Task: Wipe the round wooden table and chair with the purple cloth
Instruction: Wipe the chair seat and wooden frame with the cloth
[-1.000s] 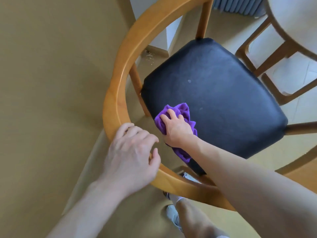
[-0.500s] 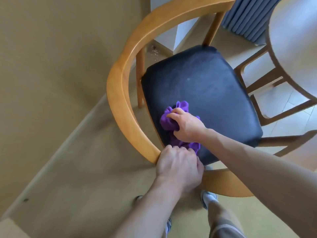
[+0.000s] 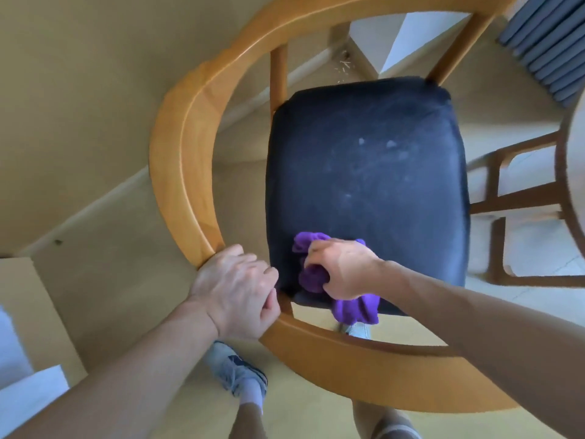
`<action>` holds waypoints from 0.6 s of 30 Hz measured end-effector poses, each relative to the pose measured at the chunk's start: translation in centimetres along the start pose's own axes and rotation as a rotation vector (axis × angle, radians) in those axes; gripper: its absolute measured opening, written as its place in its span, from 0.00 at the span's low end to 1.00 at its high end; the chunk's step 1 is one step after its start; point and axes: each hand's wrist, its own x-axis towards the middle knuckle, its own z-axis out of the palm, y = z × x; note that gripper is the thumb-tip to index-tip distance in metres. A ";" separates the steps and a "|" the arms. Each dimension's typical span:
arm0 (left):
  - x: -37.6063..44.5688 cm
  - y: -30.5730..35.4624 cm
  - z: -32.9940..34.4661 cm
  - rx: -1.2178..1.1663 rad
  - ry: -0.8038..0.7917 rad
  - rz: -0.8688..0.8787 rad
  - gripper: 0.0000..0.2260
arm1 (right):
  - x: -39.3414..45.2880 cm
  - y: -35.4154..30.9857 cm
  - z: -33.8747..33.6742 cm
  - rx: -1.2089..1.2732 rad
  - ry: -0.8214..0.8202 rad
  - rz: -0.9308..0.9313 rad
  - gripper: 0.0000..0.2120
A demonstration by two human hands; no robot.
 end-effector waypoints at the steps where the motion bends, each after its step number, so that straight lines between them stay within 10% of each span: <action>1: 0.0 0.1 0.0 0.017 -0.016 -0.010 0.12 | 0.9 0.0 -0.3 0.038 0.096 -0.007 0.19; 7: 0.0 0.2 0.0 0.081 -0.034 -0.045 0.15 | 4.3 -3.3 3.5 0.001 0.077 0.017 0.33; 13: -0.3 0.6 0.3 0.061 -0.033 -0.118 0.17 | 0.5 0.5 3.1 -0.392 -0.246 -0.330 0.23; 18: -0.4 7.4 1.5 -0.172 0.057 -0.417 0.13 | -0.5 1.5 1.0 -0.203 -0.187 -0.067 0.06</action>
